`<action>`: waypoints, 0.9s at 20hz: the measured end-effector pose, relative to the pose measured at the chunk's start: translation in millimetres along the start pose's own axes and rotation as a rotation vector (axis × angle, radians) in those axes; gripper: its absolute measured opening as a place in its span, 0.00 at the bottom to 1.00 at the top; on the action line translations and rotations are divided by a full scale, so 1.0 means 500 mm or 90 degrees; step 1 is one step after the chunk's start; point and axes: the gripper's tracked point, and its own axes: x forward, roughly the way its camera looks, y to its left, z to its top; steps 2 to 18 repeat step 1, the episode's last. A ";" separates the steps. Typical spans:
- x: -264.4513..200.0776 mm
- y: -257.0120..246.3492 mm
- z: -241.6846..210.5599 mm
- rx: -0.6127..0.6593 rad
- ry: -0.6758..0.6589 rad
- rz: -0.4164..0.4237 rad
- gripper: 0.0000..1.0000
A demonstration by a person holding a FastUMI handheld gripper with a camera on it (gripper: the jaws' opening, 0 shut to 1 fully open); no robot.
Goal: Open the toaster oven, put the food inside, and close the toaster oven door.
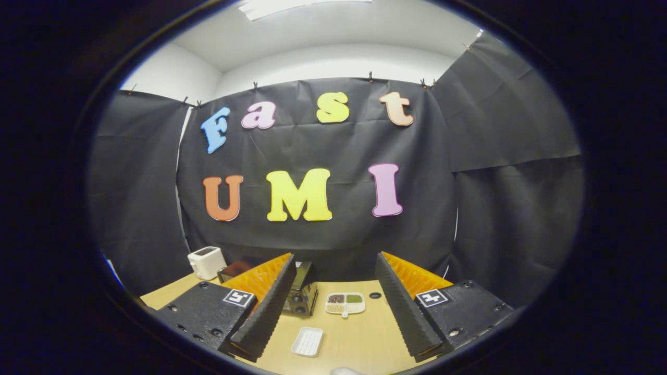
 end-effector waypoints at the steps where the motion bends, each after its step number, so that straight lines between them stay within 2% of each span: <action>1: 0.002 0.003 0.004 -0.001 -0.001 0.000 0.98; 18: 0.002 0.003 0.004 -0.001 -0.001 0.000 0.98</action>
